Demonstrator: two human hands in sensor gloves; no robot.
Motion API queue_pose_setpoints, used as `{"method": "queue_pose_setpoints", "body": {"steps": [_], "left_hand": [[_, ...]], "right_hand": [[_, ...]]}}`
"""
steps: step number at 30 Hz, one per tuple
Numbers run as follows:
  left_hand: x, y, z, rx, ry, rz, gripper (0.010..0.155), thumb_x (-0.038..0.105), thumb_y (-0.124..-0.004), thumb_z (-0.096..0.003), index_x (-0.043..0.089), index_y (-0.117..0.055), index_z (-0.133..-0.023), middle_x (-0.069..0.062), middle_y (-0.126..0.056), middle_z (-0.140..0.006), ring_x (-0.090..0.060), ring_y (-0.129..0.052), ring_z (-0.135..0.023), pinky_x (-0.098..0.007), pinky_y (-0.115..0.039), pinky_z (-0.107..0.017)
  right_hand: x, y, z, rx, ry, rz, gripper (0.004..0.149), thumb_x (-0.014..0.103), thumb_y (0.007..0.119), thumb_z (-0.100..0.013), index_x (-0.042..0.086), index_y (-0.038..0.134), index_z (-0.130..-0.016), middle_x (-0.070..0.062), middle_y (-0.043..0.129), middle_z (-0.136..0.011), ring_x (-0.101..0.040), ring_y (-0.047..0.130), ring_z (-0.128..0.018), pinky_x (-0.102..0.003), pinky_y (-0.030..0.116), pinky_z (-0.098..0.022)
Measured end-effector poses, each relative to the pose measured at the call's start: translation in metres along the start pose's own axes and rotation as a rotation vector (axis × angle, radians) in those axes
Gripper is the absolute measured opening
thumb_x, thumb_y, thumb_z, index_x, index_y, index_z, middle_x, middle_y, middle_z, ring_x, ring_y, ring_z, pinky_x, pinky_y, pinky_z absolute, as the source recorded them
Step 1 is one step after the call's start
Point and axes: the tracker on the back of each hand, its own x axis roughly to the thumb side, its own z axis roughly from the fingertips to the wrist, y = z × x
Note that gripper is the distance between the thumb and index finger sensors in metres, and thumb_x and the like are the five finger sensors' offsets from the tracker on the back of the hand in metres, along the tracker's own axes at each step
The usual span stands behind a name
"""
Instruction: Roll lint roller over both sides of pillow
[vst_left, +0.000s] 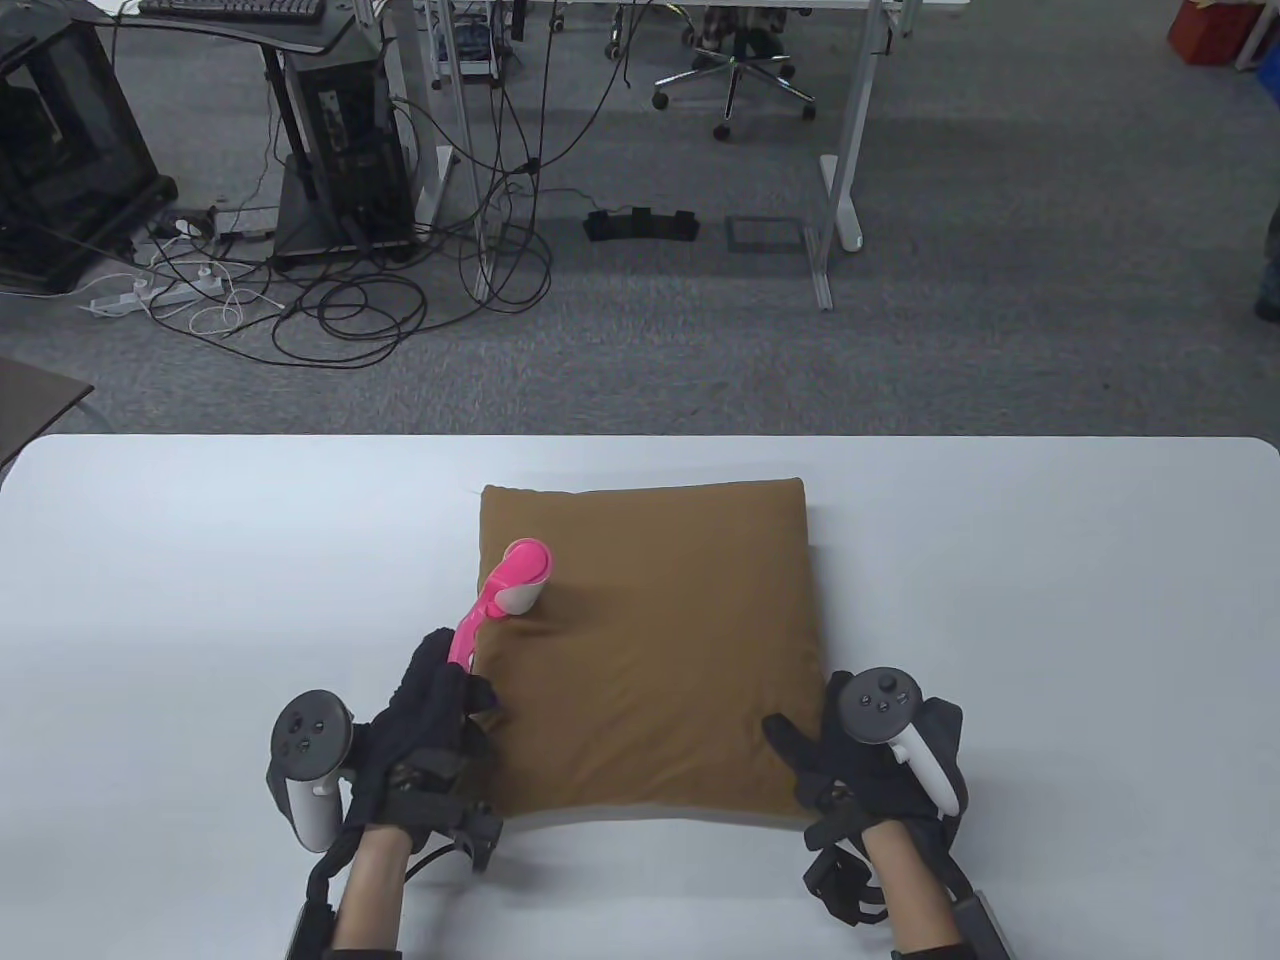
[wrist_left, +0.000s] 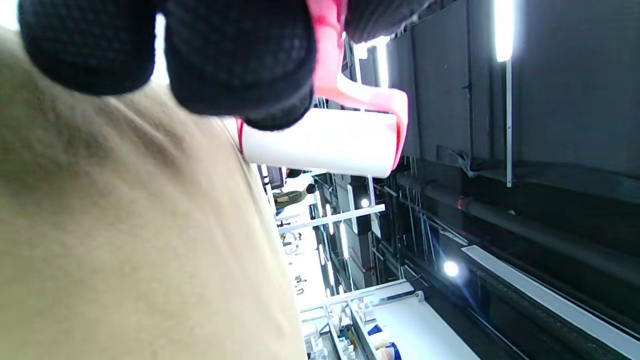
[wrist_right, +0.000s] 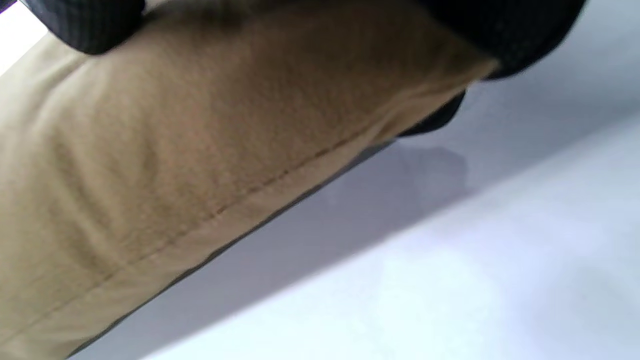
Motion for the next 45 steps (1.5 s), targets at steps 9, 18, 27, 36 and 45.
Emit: {"method": "queue_pose_setpoints", "body": {"steps": [9,18,27,36,45], "left_hand": [[-0.002,0.011,0.011,0.025,-0.01,0.095,0.065,0.039,-0.065,-0.054,0.002,-0.05,-0.105,-0.012,-0.096,-0.069,-0.014,-0.099,-0.021,-0.05,-0.085,-0.034],[0.004,0.017,0.015,0.027,-0.031,0.165,0.065,0.039,-0.065,-0.0541,0.0,-0.051,-0.104,-0.012,-0.097,-0.068,-0.014,-0.1,-0.019,-0.05,-0.086,-0.033],[0.002,0.015,0.016,-0.019,0.013,0.161,0.065,0.039,-0.065,-0.0543,0.0,-0.05,-0.104,-0.013,-0.097,-0.069,-0.015,-0.101,-0.021,-0.051,-0.086,-0.033],[0.004,0.016,0.019,0.011,0.017,0.224,0.065,0.039,-0.064,-0.0551,0.001,-0.048,-0.105,-0.013,-0.095,-0.072,-0.014,-0.101,-0.023,-0.05,-0.086,-0.035],[-0.004,0.025,0.02,0.063,0.041,0.239,0.066,0.039,-0.064,-0.0548,0.0,-0.048,-0.105,-0.014,-0.095,-0.071,-0.014,-0.101,-0.022,-0.05,-0.086,-0.035]], "right_hand": [[0.003,-0.022,-0.004,-0.322,-0.076,-0.105,0.074,0.043,0.067,-0.058,0.009,0.03,-0.113,-0.015,0.092,-0.076,-0.037,0.091,-0.06,-0.06,0.072,-0.047],[-0.009,-0.123,0.052,-0.784,-0.114,-0.323,0.069,0.027,0.072,-0.058,0.012,0.032,-0.112,-0.017,0.09,-0.08,-0.04,0.085,-0.067,-0.064,0.066,-0.053],[0.003,-0.182,0.131,-1.02,-0.385,-0.489,0.066,0.023,0.074,-0.058,0.02,0.035,-0.112,-0.014,0.089,-0.084,-0.038,0.083,-0.072,-0.063,0.065,-0.058],[0.094,-0.144,0.131,-0.801,-0.669,-0.193,0.066,0.026,0.076,-0.058,0.021,0.039,-0.113,-0.013,0.091,-0.081,-0.036,0.084,-0.067,-0.06,0.07,-0.053],[0.215,-0.032,0.091,-0.507,-0.779,0.077,0.064,0.022,0.075,-0.057,0.019,0.041,-0.112,-0.018,0.092,-0.077,-0.035,0.085,-0.059,-0.058,0.073,-0.048]]}}
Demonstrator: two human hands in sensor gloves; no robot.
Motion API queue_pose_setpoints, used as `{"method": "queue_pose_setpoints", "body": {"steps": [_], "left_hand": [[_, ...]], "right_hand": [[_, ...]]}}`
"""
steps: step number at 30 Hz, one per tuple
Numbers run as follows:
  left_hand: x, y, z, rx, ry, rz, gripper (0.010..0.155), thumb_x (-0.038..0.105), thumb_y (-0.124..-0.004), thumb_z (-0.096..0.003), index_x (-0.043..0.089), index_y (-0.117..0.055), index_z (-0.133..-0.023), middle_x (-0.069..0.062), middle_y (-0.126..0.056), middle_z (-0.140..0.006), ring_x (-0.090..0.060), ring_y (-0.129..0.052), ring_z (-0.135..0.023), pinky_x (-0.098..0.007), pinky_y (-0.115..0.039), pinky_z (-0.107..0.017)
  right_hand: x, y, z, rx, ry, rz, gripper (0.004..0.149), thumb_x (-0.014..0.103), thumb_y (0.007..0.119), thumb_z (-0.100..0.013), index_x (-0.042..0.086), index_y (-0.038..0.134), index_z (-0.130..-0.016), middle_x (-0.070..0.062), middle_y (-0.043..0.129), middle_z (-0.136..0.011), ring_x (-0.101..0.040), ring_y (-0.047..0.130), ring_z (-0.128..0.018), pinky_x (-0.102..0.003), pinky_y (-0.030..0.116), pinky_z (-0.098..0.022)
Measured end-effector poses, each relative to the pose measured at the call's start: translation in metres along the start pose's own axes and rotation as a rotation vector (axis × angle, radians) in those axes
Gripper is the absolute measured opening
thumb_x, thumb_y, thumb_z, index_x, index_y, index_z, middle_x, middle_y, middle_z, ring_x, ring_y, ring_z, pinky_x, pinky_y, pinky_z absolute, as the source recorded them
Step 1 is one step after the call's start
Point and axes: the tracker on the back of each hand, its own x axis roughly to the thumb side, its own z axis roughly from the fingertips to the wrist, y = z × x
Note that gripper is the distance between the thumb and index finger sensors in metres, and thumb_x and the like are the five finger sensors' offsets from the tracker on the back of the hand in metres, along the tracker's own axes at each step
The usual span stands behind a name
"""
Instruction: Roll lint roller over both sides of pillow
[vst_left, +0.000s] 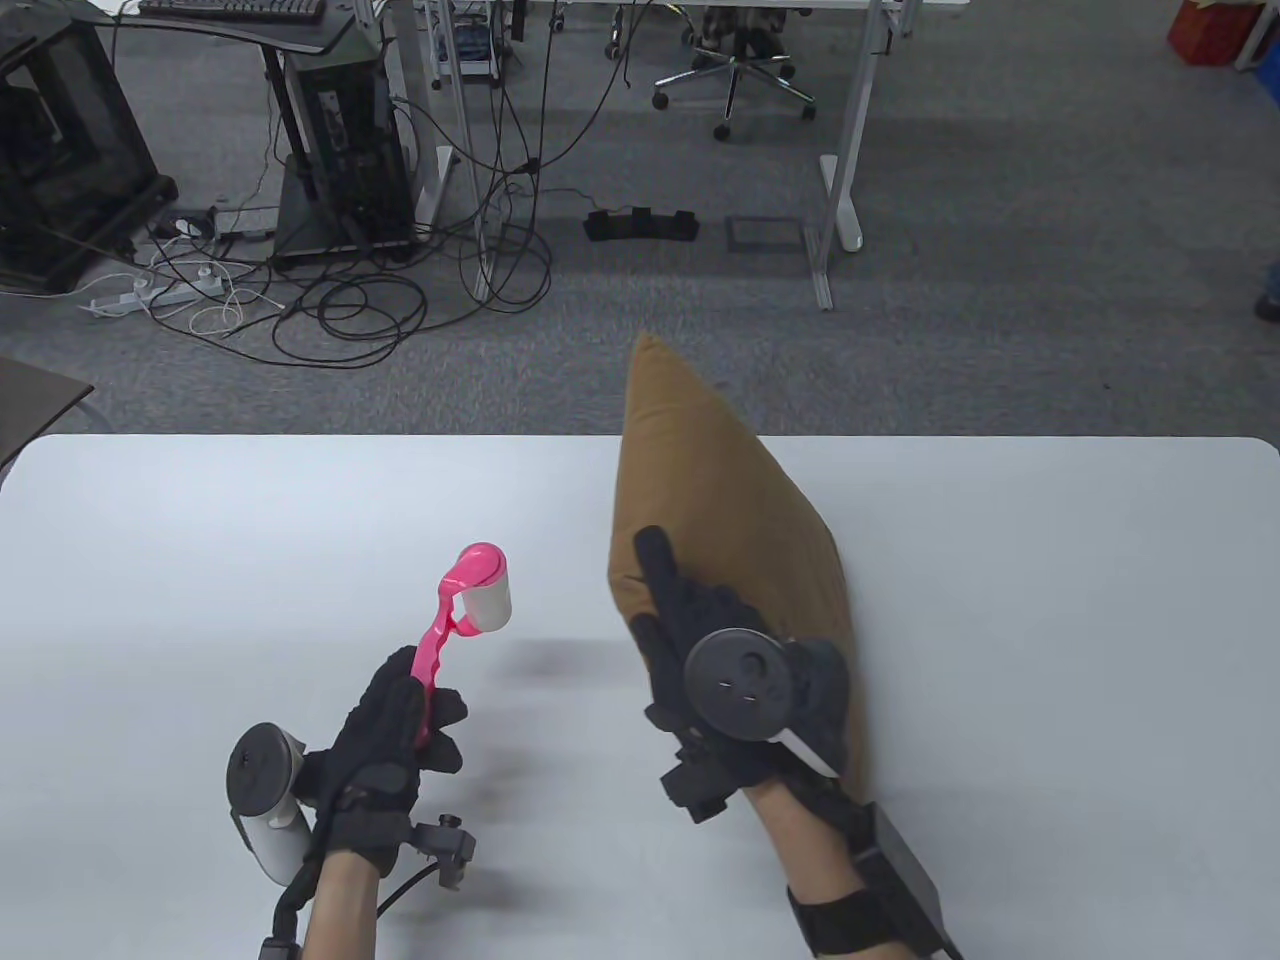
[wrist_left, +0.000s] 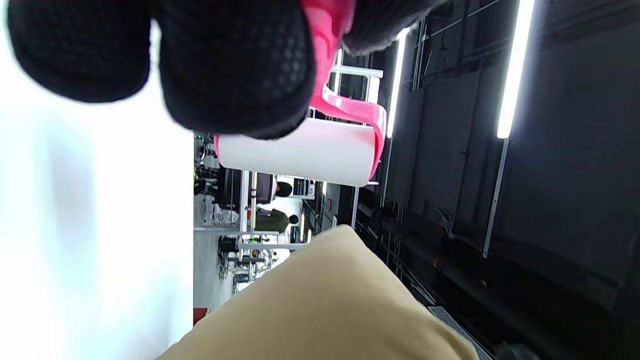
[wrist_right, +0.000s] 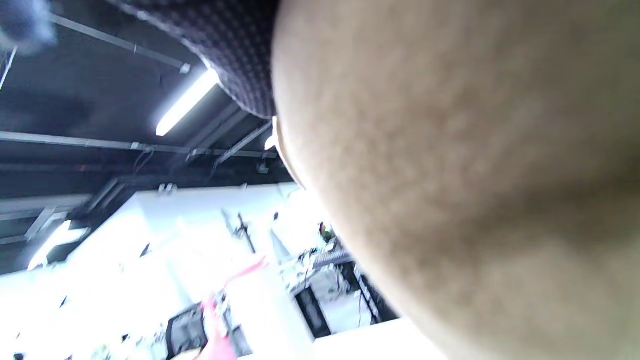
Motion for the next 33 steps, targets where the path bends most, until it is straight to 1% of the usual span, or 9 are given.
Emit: {"method": "queue_pose_setpoints", "body": {"steps": [3,8,13,16,19,23,25,30,33], "left_hand": [[-0.002,0.012,0.001,0.075,-0.007,-0.024,0.066,0.039,-0.065,-0.0545,0.0,-0.048,-0.104,-0.013,-0.096,-0.071,-0.014,-0.101,-0.022,-0.049,-0.086,-0.034],[-0.002,0.034,0.003,0.168,-0.011,0.083,0.066,0.039,-0.065,-0.0544,-0.001,-0.049,-0.104,-0.014,-0.096,-0.07,-0.014,-0.101,-0.021,-0.05,-0.086,-0.034],[-0.002,0.041,0.004,0.184,-0.012,0.109,0.066,0.038,-0.064,-0.0547,-0.001,-0.047,-0.104,-0.014,-0.095,-0.071,-0.014,-0.101,-0.022,-0.05,-0.086,-0.034],[-0.002,0.041,0.005,0.181,-0.011,0.101,0.066,0.038,-0.065,-0.0546,-0.002,-0.048,-0.104,-0.014,-0.096,-0.071,-0.014,-0.101,-0.021,-0.05,-0.086,-0.034],[0.002,0.041,0.005,0.174,-0.022,0.076,0.066,0.039,-0.066,-0.0544,-0.002,-0.049,-0.104,-0.015,-0.096,-0.069,-0.014,-0.101,-0.02,-0.05,-0.086,-0.033],[0.007,0.04,0.008,0.161,-0.038,0.035,0.066,0.039,-0.066,-0.0544,-0.002,-0.05,-0.103,-0.014,-0.097,-0.069,-0.014,-0.101,-0.02,-0.05,-0.087,-0.033],[0.007,0.039,0.008,0.16,-0.038,0.03,0.066,0.039,-0.066,-0.0544,-0.002,-0.05,-0.103,-0.015,-0.097,-0.069,-0.014,-0.101,-0.02,-0.05,-0.086,-0.033],[0.007,0.034,0.007,0.141,-0.039,0.002,0.066,0.039,-0.066,-0.0544,-0.002,-0.05,-0.103,-0.015,-0.097,-0.069,-0.014,-0.101,-0.02,-0.05,-0.086,-0.032],[0.008,0.03,0.007,0.122,-0.04,-0.015,0.066,0.039,-0.066,-0.0545,-0.002,-0.05,-0.104,-0.015,-0.097,-0.069,-0.014,-0.101,-0.02,-0.05,-0.086,-0.033]], "right_hand": [[0.008,0.04,-0.013,0.086,0.01,-0.033,0.064,0.022,0.075,-0.057,0.018,0.043,-0.112,-0.018,0.093,-0.077,-0.034,0.086,-0.059,-0.057,0.073,-0.048],[0.017,0.112,-0.018,0.209,0.032,-0.027,0.063,0.02,0.075,-0.057,0.018,0.043,-0.111,-0.017,0.094,-0.078,-0.034,0.088,-0.06,-0.056,0.073,-0.05],[0.028,0.163,-0.01,0.385,-0.026,0.205,0.062,0.021,0.073,-0.057,0.017,0.042,-0.111,-0.015,0.093,-0.084,-0.033,0.09,-0.065,-0.054,0.075,-0.053],[0.027,0.178,-0.001,0.473,-0.032,0.219,0.064,0.026,0.071,-0.059,0.016,0.037,-0.112,-0.015,0.089,-0.089,-0.034,0.087,-0.07,-0.054,0.072,-0.056],[0.029,0.168,0.001,0.462,-0.055,0.184,0.067,0.039,0.069,-0.059,0.016,0.036,-0.113,-0.015,0.086,-0.093,-0.034,0.086,-0.073,-0.054,0.071,-0.057],[0.016,0.12,0.002,0.379,-0.01,0.023,0.063,0.043,0.065,-0.06,0.015,0.044,-0.112,-0.018,0.086,-0.094,-0.039,0.09,-0.072,-0.059,0.073,-0.053],[-0.001,0.094,0.006,0.293,0.024,0.042,0.063,0.045,0.065,-0.06,0.015,0.046,-0.112,-0.018,0.086,-0.093,-0.04,0.09,-0.072,-0.06,0.072,-0.053],[-0.078,0.032,0.026,0.089,0.235,0.158,0.063,0.046,0.067,-0.06,0.015,0.049,-0.112,-0.023,0.074,-0.103,-0.045,0.078,-0.085,-0.065,0.065,-0.057],[-0.126,0.013,0.045,0.052,0.382,0.158,0.065,0.047,0.068,-0.059,0.014,0.048,-0.112,-0.027,0.061,-0.111,-0.05,0.067,-0.093,-0.07,0.058,-0.06]]}}
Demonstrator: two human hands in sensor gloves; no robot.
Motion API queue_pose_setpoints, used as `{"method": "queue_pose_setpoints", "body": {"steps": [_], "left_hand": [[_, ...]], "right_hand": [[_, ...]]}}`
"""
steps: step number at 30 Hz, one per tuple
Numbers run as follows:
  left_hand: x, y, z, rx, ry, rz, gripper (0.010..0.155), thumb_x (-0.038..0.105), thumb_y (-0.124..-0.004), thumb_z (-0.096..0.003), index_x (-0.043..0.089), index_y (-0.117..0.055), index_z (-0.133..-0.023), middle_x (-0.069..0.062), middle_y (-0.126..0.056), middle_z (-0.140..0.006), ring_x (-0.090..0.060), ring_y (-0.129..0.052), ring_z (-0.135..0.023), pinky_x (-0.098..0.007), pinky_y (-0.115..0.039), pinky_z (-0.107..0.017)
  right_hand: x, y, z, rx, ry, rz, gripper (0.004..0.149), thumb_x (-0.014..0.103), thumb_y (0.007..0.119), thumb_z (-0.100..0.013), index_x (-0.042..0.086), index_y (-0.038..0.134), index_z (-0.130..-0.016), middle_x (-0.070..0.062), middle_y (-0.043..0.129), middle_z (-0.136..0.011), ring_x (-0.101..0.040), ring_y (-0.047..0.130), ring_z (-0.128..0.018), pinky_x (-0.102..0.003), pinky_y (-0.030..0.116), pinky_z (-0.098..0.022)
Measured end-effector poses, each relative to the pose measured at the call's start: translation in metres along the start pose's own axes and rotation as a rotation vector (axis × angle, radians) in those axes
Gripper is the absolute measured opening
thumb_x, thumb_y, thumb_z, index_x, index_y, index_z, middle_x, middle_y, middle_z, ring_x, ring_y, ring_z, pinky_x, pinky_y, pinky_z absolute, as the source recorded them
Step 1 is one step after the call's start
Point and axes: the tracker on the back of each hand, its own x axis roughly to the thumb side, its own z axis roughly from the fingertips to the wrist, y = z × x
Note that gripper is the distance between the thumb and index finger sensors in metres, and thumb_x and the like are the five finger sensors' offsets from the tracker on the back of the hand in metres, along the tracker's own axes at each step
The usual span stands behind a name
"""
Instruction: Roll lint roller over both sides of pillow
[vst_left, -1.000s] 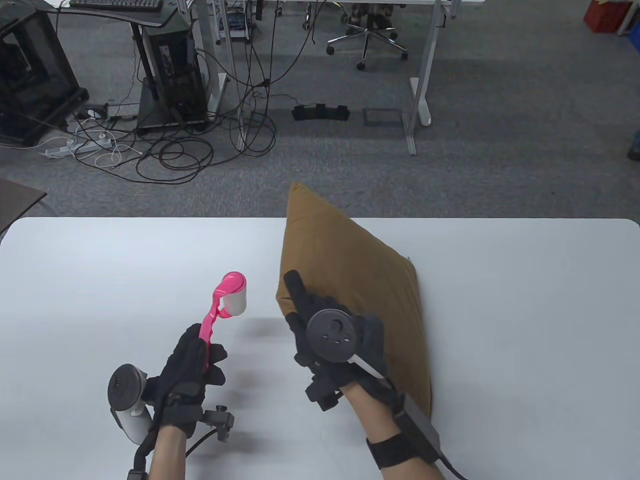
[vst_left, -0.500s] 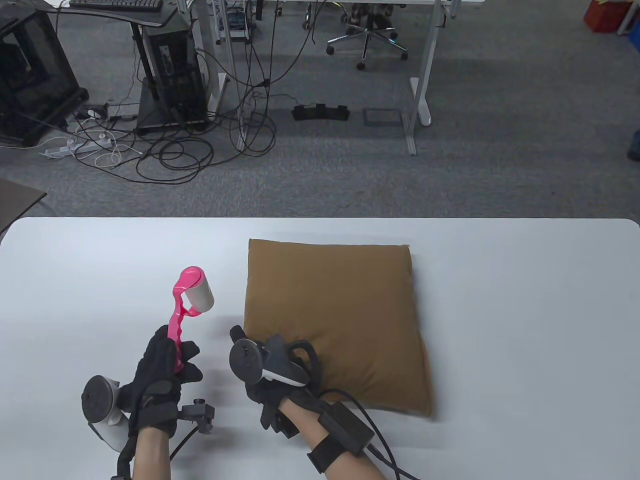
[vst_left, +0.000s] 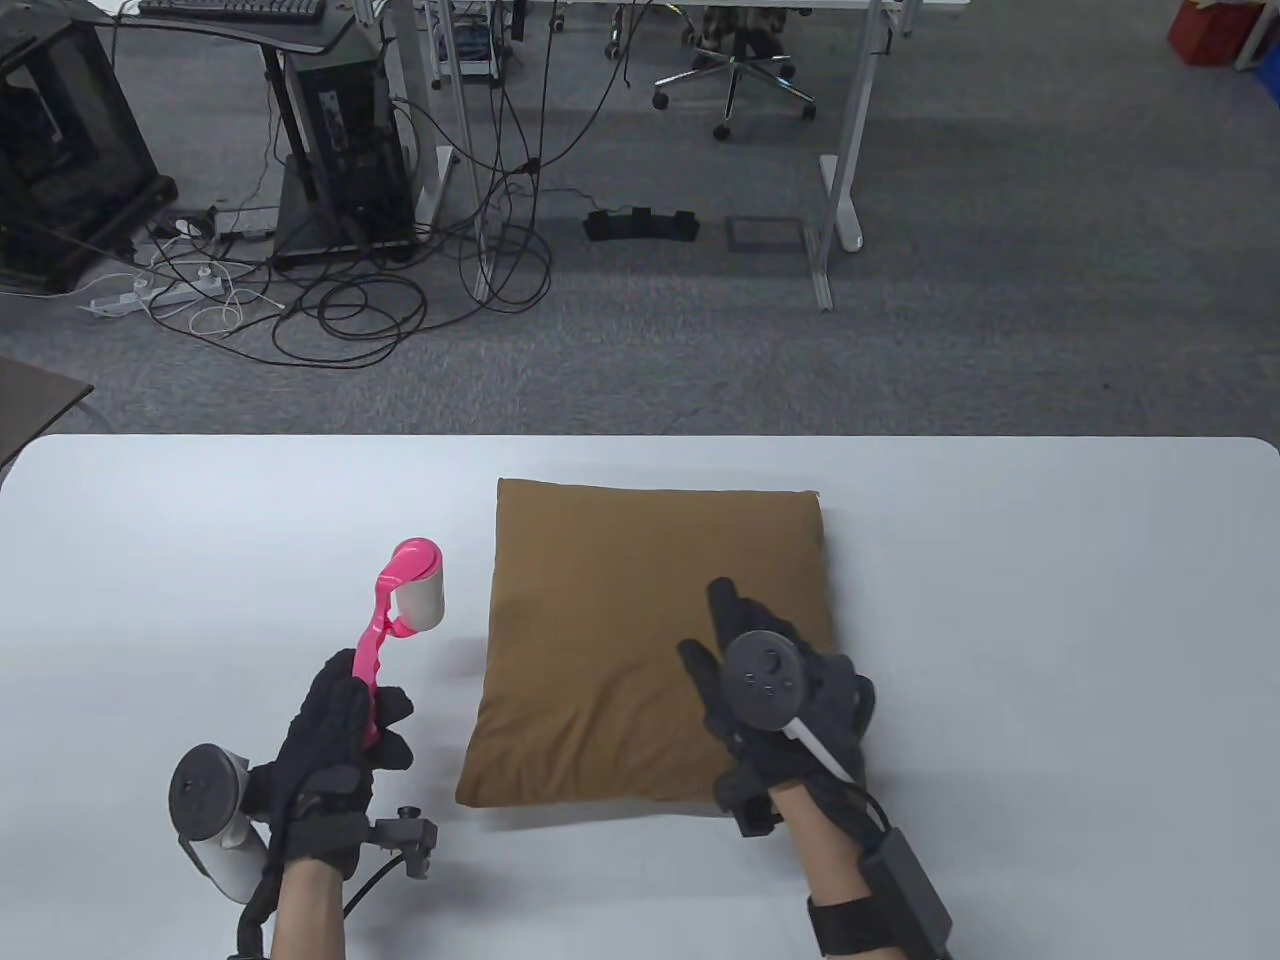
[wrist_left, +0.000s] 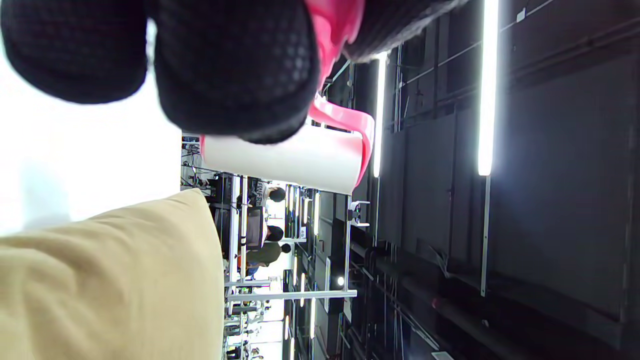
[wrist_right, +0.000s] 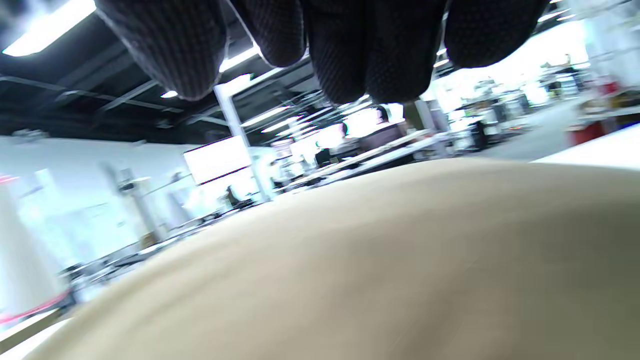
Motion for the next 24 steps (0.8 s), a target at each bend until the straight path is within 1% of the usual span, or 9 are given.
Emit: {"method": "queue_pose_setpoints", "body": {"steps": [3,4,8,12,14,15,18,21,24], "left_hand": [[0.0,-0.003,-0.001,-0.016,0.0,-0.024,0.066,0.039,-0.066,-0.0545,-0.002,-0.05,-0.104,-0.015,-0.097,-0.069,-0.014,-0.101,-0.02,-0.05,-0.086,-0.033],[0.0,-0.004,-0.001,-0.02,0.0,-0.04,0.066,0.039,-0.066,-0.0544,-0.002,-0.05,-0.104,-0.015,-0.097,-0.069,-0.014,-0.101,-0.02,-0.05,-0.086,-0.033],[-0.001,-0.007,0.0,-0.026,0.0,-0.065,0.066,0.039,-0.067,-0.0542,-0.002,-0.05,-0.103,-0.015,-0.097,-0.068,-0.015,-0.101,-0.019,-0.05,-0.086,-0.032],[0.002,-0.011,0.001,-0.049,-0.014,-0.079,0.066,0.038,-0.067,-0.054,-0.002,-0.051,-0.103,-0.015,-0.098,-0.068,-0.015,-0.101,-0.019,-0.05,-0.086,-0.032],[0.007,-0.012,0.001,-0.06,-0.039,-0.094,0.065,0.038,-0.068,-0.0538,-0.002,-0.053,-0.103,-0.016,-0.099,-0.067,-0.016,-0.101,-0.018,-0.051,-0.087,-0.032],[0.011,-0.013,0.001,-0.067,-0.054,-0.107,0.065,0.038,-0.069,-0.0536,-0.003,-0.055,-0.102,-0.016,-0.099,-0.066,-0.016,-0.102,-0.017,-0.051,-0.087,-0.031],[0.024,-0.015,0.004,-0.061,-0.099,-0.183,0.065,0.038,-0.072,-0.053,-0.003,-0.059,-0.101,-0.017,-0.102,-0.064,-0.017,-0.102,-0.014,-0.051,-0.087,-0.029],[0.042,-0.021,0.01,-0.069,-0.126,-0.349,0.064,0.039,-0.074,-0.0526,-0.003,-0.062,-0.099,-0.017,-0.104,-0.06,-0.017,-0.102,-0.011,-0.051,-0.088,-0.027],[0.06,-0.031,0.02,-0.08,-0.142,-0.553,0.062,0.04,-0.076,-0.0518,-0.003,-0.07,-0.095,-0.016,-0.107,-0.052,-0.015,-0.1,-0.003,-0.048,-0.088,-0.021]], "right_hand": [[-0.034,0.001,0.003,0.055,0.102,-0.029,0.073,0.051,0.068,-0.059,0.014,0.038,-0.115,-0.031,0.048,-0.116,-0.06,0.054,-0.097,-0.075,0.051,-0.06],[-0.053,0.007,0.006,0.11,0.163,-0.05,0.078,0.053,0.067,-0.059,0.015,0.03,-0.115,-0.033,0.039,-0.118,-0.065,0.049,-0.097,-0.077,0.049,-0.06],[-0.079,0.023,0.009,0.221,0.269,-0.083,0.083,0.055,0.064,-0.059,0.016,0.016,-0.114,-0.039,0.029,-0.117,-0.072,0.047,-0.093,-0.079,0.049,-0.058],[-0.094,0.036,0.013,0.264,0.33,-0.181,0.082,0.058,0.059,-0.059,0.013,0.018,-0.114,-0.042,0.039,-0.114,-0.069,0.062,-0.087,-0.076,0.056,-0.057],[-0.096,0.04,0.014,0.263,0.328,-0.25,0.079,0.056,0.059,-0.06,0.012,0.022,-0.114,-0.04,0.048,-0.112,-0.064,0.072,-0.084,-0.073,0.061,-0.055],[-0.096,0.041,0.014,0.246,0.314,-0.29,0.075,0.053,0.059,-0.06,0.012,0.027,-0.114,-0.038,0.058,-0.11,-0.058,0.081,-0.079,-0.07,0.065,-0.053],[-0.094,0.044,0.013,0.23,0.295,-0.32,0.069,0.047,0.059,-0.061,0.011,0.033,-0.114,-0.039,0.058,-0.108,-0.056,0.082,-0.078,-0.069,0.066,-0.053],[-0.092,0.046,0.013,0.221,0.277,-0.306,0.066,0.045,0.058,-0.061,0.012,0.035,-0.114,-0.038,0.059,-0.108,-0.055,0.082,-0.077,-0.069,0.066,-0.053],[-0.092,0.047,0.014,0.224,0.27,-0.316,0.064,0.043,0.057,-0.062,0.013,0.035,-0.114,-0.038,0.058,-0.108,-0.055,0.081,-0.078,-0.069,0.065,-0.053]]}}
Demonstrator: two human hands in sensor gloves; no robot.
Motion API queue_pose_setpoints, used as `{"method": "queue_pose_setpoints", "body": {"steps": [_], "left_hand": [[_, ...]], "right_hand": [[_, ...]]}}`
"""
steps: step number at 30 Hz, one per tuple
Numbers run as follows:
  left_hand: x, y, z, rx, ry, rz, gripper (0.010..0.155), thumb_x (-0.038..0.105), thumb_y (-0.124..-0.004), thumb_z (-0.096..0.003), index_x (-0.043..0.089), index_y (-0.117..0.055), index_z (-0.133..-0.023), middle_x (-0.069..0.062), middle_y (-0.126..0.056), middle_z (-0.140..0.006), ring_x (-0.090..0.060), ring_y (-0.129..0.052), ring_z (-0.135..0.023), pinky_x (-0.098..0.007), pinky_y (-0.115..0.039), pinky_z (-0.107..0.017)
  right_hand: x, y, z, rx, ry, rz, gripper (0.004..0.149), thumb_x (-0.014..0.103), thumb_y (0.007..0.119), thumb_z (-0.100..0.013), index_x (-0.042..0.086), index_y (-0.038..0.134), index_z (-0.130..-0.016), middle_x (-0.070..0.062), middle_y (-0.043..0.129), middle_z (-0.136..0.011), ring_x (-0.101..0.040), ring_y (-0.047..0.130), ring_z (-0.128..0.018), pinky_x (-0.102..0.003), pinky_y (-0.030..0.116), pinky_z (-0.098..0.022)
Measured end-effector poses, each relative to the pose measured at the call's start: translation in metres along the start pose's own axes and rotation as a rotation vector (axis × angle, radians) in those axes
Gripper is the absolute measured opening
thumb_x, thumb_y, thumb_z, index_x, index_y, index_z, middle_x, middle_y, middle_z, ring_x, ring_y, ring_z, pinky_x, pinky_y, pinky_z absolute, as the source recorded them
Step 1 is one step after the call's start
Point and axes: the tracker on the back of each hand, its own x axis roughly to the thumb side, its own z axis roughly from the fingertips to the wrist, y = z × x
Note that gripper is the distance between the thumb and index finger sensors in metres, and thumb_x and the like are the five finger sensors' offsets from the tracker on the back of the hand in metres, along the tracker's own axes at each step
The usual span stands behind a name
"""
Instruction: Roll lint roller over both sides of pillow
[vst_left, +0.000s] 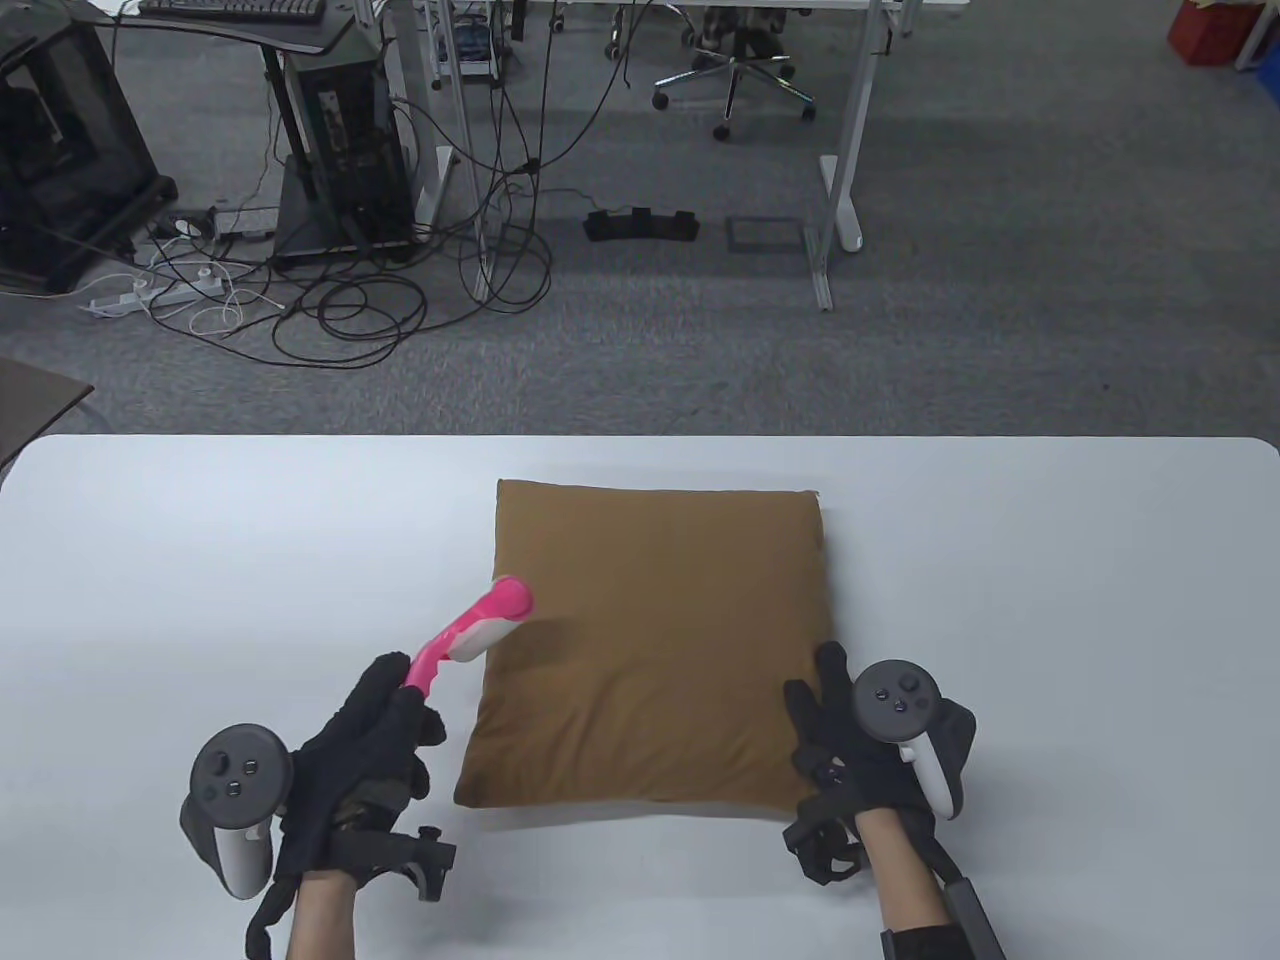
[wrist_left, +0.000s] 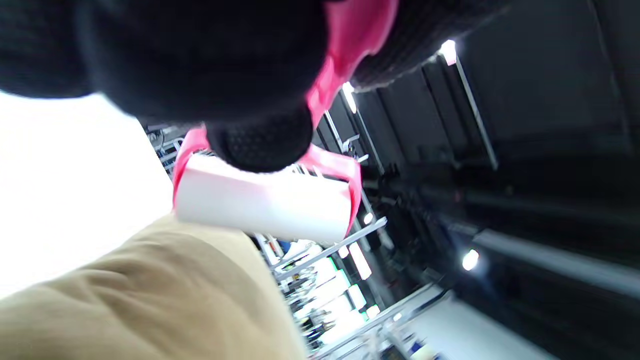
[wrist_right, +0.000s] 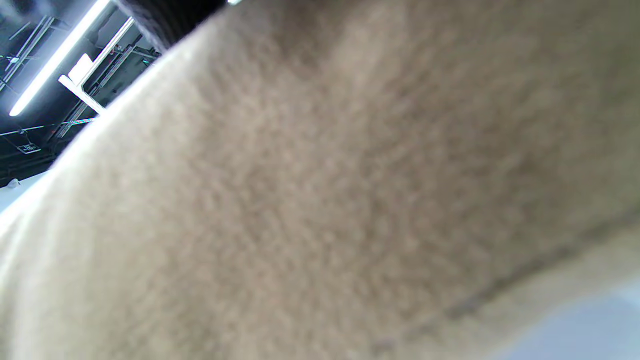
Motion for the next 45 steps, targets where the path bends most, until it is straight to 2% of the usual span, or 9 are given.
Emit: {"method": "queue_pose_setpoints", "body": {"steps": [3,6,11,14,21,25,32,37,45], "left_hand": [[0.02,-0.001,0.012,-0.013,-0.047,-0.193,0.059,0.041,-0.077,-0.0512,-0.003,-0.076,-0.092,-0.015,-0.109,-0.047,-0.013,-0.099,0.001,-0.047,-0.089,-0.018],[0.03,-0.008,0.024,-0.035,-0.072,-0.281,0.059,0.041,-0.077,-0.0512,-0.003,-0.077,-0.09,-0.015,-0.11,-0.046,-0.012,-0.099,0.002,-0.046,-0.09,-0.018],[0.035,-0.042,0.031,-0.079,-0.143,-0.459,0.063,0.044,-0.078,-0.0506,-0.008,-0.076,-0.087,-0.012,-0.11,-0.043,-0.012,-0.099,0.005,-0.046,-0.09,-0.016],[0.038,-0.052,0.019,-0.085,-0.169,-0.515,0.067,0.046,-0.078,-0.0499,-0.008,-0.073,-0.089,-0.009,-0.109,-0.043,-0.011,-0.098,0.003,-0.046,-0.09,-0.017],[0.034,-0.06,-0.023,-0.1,-0.115,-0.524,0.07,0.049,-0.077,-0.0503,-0.001,-0.064,-0.098,-0.007,-0.105,-0.05,-0.014,-0.1,-0.005,-0.048,-0.089,-0.024],[0.031,-0.064,-0.051,-0.12,-0.045,-0.553,0.066,0.05,-0.078,-0.0506,0.012,-0.062,-0.102,-0.005,-0.106,-0.05,-0.015,-0.1,-0.006,-0.049,-0.088,-0.025],[0.041,-0.082,-0.087,-0.164,0.107,-0.828,0.064,0.051,-0.072,-0.0527,0.022,-0.052,-0.106,-0.005,-0.105,-0.056,-0.015,-0.1,-0.011,-0.049,-0.087,-0.03],[0.038,-0.095,-0.1,-0.258,0.228,-0.848,0.07,0.05,-0.069,-0.0545,0.025,-0.034,-0.11,-0.008,-0.097,-0.071,-0.016,-0.1,-0.022,-0.05,-0.085,-0.037],[0.041,-0.083,-0.086,-0.275,0.102,-0.76,0.072,0.048,-0.075,-0.0512,0.012,-0.046,-0.106,-0.008,-0.103,-0.05,-0.013,-0.098,-0.007,-0.048,-0.088,-0.026]], "right_hand": [[-0.001,0.0,0.001,0.002,-0.007,0.004,0.063,0.043,0.057,-0.061,0.015,0.037,-0.114,-0.038,0.058,-0.108,-0.055,0.081,-0.078,-0.068,0.066,-0.053],[-0.003,-0.001,0.0,0.007,-0.006,-0.016,0.061,0.043,0.059,-0.061,0.017,0.039,-0.114,-0.038,0.06,-0.108,-0.055,0.082,-0.078,-0.068,0.066,-0.053],[-0.004,-0.001,0.0,0.023,-0.007,-0.019,0.061,0.043,0.059,-0.061,0.018,0.041,-0.113,-0.038,0.06,-0.108,-0.055,0.082,-0.078,-0.068,0.066,-0.053],[-0.004,0.0,0.0,0.02,-0.011,-0.009,0.061,0.043,0.059,-0.061,0.018,0.04,-0.113,-0.038,0.06,-0.108,-0.054,0.082,-0.078,-0.068,0.066,-0.053],[-0.003,0.003,0.0,0.017,-0.013,0.021,0.06,0.043,0.057,-0.061,0.018,0.039,-0.113,-0.039,0.059,-0.107,-0.054,0.082,-0.078,-0.068,0.066,-0.053],[-0.003,0.003,-0.001,0.023,-0.011,0.02,0.06,0.043,0.057,-0.061,0.018,0.039,-0.113,-0.039,0.059,-0.107,-0.054,0.081,-0.078,-0.068,0.066,-0.053],[-0.003,0.005,-0.003,0.036,-0.011,0.028,0.06,0.043,0.057,-0.061,0.018,0.039,-0.113,-0.039,0.059,-0.107,-0.054,0.081,-0.078,-0.068,0.065,-0.054],[-0.003,0.005,-0.003,0.04,-0.01,0.023,0.06,0.043,0.056,-0.061,0.018,0.039,-0.113,-0.039,0.058,-0.107,-0.054,0.081,-0.078,-0.068,0.065,-0.054],[-0.003,0.005,-0.004,0.049,-0.007,0.02,0.06,0.043,0.056,-0.061,0.018,0.039,-0.113,-0.039,0.058,-0.107,-0.054,0.08,-0.078,-0.068,0.065,-0.054]]}}
